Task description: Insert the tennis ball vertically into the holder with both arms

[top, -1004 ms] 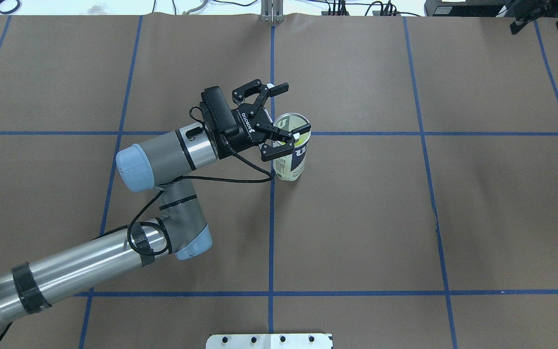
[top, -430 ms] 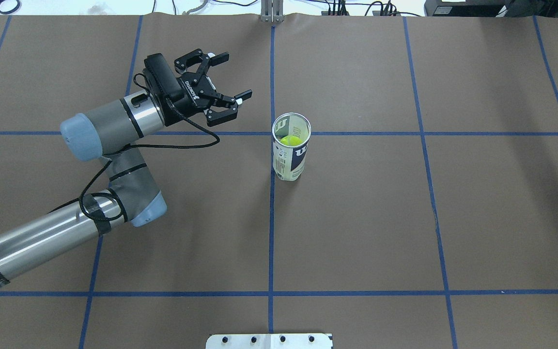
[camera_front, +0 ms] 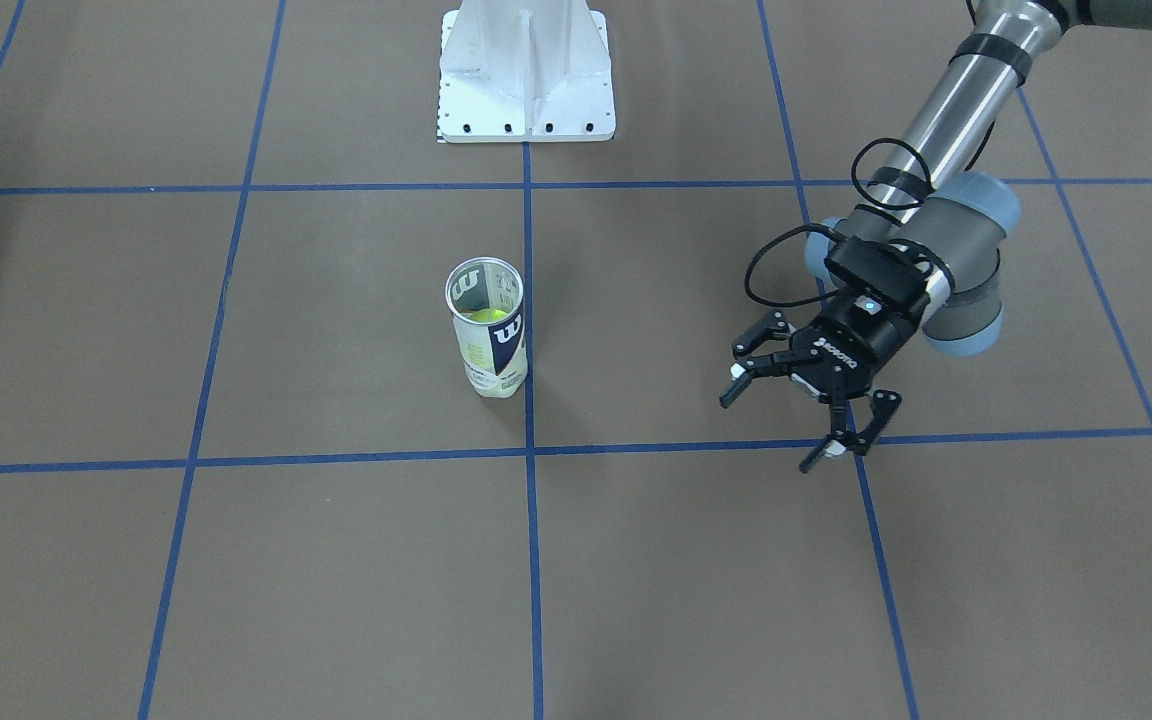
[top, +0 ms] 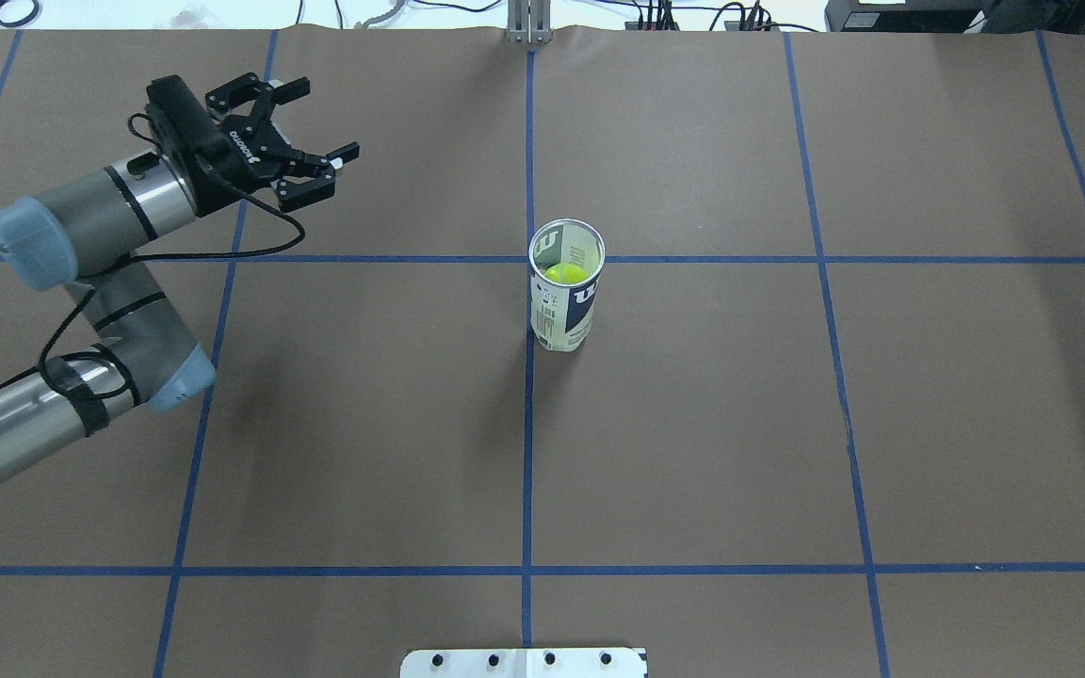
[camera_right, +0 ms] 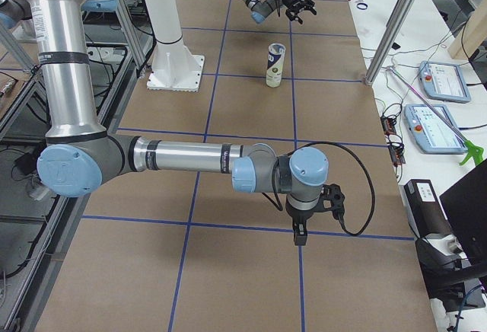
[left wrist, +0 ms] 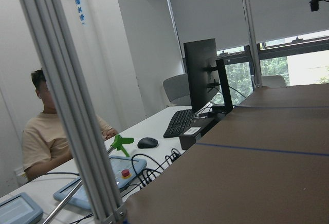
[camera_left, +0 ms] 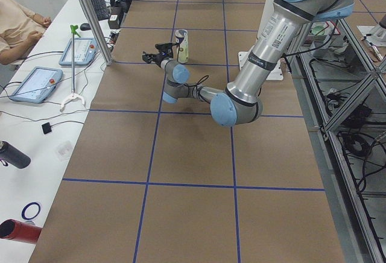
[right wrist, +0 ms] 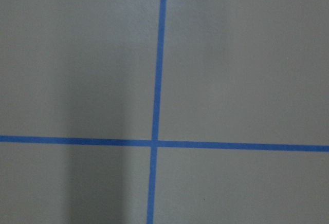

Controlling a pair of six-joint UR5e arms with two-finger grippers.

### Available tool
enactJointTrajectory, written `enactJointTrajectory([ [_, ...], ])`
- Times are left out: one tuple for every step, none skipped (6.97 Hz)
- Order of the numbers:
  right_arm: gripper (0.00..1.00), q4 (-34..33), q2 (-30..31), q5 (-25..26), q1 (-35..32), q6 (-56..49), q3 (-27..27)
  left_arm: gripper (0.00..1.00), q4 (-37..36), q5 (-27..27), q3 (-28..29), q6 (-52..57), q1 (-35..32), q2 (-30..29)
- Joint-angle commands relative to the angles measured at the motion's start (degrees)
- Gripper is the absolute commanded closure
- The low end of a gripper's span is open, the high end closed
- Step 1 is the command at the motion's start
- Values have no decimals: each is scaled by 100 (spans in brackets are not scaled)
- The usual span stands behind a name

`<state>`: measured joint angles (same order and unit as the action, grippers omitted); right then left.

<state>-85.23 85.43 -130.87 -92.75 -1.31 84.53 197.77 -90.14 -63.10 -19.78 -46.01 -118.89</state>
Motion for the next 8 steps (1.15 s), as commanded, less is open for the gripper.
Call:
enactJointTrajectory([
  [0,217,193,17,-15,-10,3,1,-193,-414,8,-299,-642,794],
  [0,217,193,17,-15,-10,3,1,-604,-791,8,-290,-985,989],
  [0,217,202,17,-15,-1,11,1,-1009,-1195,8,-229,-1363,1156],
  [0,217,211,17,-15,-1,11,1,-1448,-1521,25,-141,-1758,1253],
  [0,217,220,17,-15,8,20,1,-1826,-1576,25,547,-2014,1446],
  [0,217,229,17,-15,8,29,1,-2430,-1577,-53,1441,-2208,1561],
  [0,217,237,17,-15,-1,29,1,-3089,-1594,-236,1790,-2376,1605],
  [0,217,237,17,-24,8,38,0,-4131,-2047,-456,1793,-2682,1632],
])
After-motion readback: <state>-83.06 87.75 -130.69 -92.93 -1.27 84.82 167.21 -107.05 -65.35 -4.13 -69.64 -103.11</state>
